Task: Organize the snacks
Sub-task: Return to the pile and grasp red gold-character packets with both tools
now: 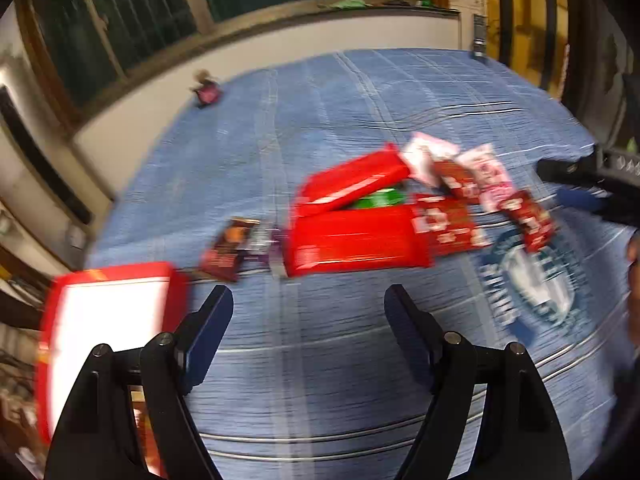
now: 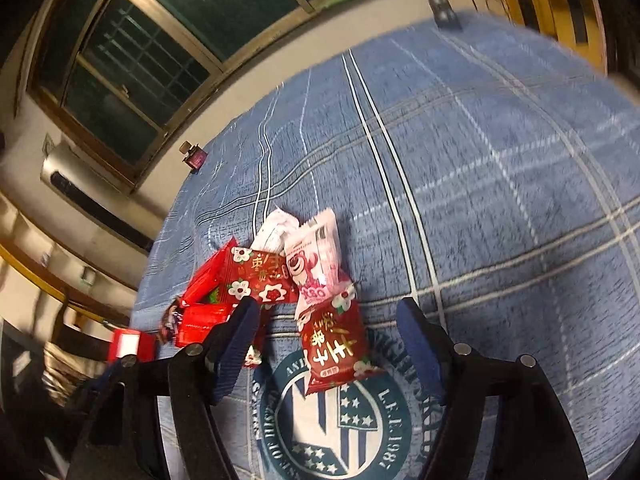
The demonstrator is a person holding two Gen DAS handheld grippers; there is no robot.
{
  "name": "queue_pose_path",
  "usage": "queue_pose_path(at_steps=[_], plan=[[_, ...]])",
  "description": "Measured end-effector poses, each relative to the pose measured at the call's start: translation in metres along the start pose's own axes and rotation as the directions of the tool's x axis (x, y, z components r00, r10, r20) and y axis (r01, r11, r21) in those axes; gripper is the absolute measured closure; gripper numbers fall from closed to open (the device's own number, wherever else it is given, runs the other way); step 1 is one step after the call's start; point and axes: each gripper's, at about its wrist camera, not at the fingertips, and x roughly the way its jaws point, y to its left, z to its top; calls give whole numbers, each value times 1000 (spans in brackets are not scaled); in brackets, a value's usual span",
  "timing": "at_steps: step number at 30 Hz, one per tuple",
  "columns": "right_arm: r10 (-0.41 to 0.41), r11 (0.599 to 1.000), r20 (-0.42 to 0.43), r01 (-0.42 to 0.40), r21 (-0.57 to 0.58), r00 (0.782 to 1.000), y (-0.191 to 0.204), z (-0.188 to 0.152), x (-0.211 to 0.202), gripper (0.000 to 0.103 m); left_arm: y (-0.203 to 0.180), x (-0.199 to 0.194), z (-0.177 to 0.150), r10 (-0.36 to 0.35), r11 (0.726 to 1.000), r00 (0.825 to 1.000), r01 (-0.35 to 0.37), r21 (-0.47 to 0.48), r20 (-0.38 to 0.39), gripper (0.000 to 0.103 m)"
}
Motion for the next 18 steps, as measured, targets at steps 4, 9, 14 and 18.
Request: queue_pose_path(at_steps=[4,9,14,18], plan=[[-20,1000,-29,19,-13,999,0,-3,5,37,-31,4,13,-41,998,999,40,52,6,25],[-5,1000,-44,5,-3,999,-3,-3,5,38,-60,13,28,-65,994,998,64,85,1,25],[-8,1000,-89,8,1,996,-6,-4,14,40,-80,28,34,-52,990,998,55,130,-28,25],[-16,1000,-109,13,-24,994,-2,-5,19,40,-87,40,34,-55,987,998,59,147,-34,25]])
